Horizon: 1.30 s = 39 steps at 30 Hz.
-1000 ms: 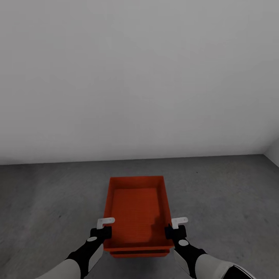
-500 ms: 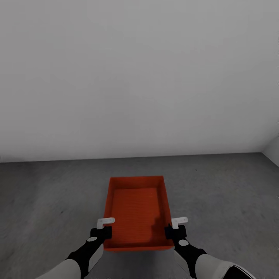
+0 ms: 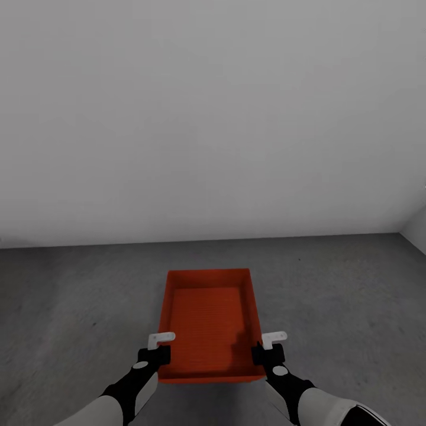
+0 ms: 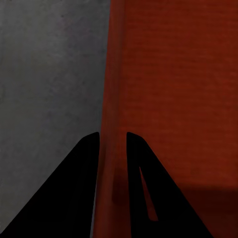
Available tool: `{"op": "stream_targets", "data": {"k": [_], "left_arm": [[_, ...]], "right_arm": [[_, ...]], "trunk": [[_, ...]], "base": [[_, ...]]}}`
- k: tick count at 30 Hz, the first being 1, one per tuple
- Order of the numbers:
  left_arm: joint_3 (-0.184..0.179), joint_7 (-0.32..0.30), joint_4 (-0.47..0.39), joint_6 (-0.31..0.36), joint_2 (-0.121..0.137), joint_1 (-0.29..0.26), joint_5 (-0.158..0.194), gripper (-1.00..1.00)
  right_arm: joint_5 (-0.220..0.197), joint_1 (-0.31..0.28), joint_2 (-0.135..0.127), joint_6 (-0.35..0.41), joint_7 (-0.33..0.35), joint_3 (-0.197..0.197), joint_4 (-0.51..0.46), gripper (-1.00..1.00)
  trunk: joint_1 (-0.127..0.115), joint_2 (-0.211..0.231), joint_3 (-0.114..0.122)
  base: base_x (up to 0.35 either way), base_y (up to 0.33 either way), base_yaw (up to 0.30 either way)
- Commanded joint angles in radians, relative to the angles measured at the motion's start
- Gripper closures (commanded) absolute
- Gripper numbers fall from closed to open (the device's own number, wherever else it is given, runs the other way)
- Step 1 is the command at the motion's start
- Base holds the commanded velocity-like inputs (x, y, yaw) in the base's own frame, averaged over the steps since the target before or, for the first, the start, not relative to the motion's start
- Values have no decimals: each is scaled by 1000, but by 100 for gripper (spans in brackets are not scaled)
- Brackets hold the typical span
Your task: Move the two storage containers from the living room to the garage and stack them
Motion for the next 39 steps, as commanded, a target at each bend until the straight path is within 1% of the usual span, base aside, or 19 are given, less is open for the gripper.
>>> {"op": "stream_targets", "data": {"k": [1, 8, 16, 39], "left_arm": [[-13, 32, -1, -54, 0, 0, -6, 100], [-13, 32, -1, -54, 0, 0, -6, 100], [-13, 32, -1, -54, 0, 0, -6, 100], [-12, 32, -2, -54, -1, 0, -4, 100]], "right_arm": [[-3, -1, 1, 3, 0, -68, 0, 100], [-3, -1, 1, 3, 0, -68, -1, 100], [-3, -1, 1, 3, 0, -68, -1, 100], [-3, -1, 1, 3, 0, -68, -1, 100]], "trunk": [[0, 0, -1], [0, 0, -1], [0, 0, -1], [0, 0, -1]], "base": [[12, 0, 0], [8, 0, 0], [97, 0, 0], [2, 0, 0]]}}
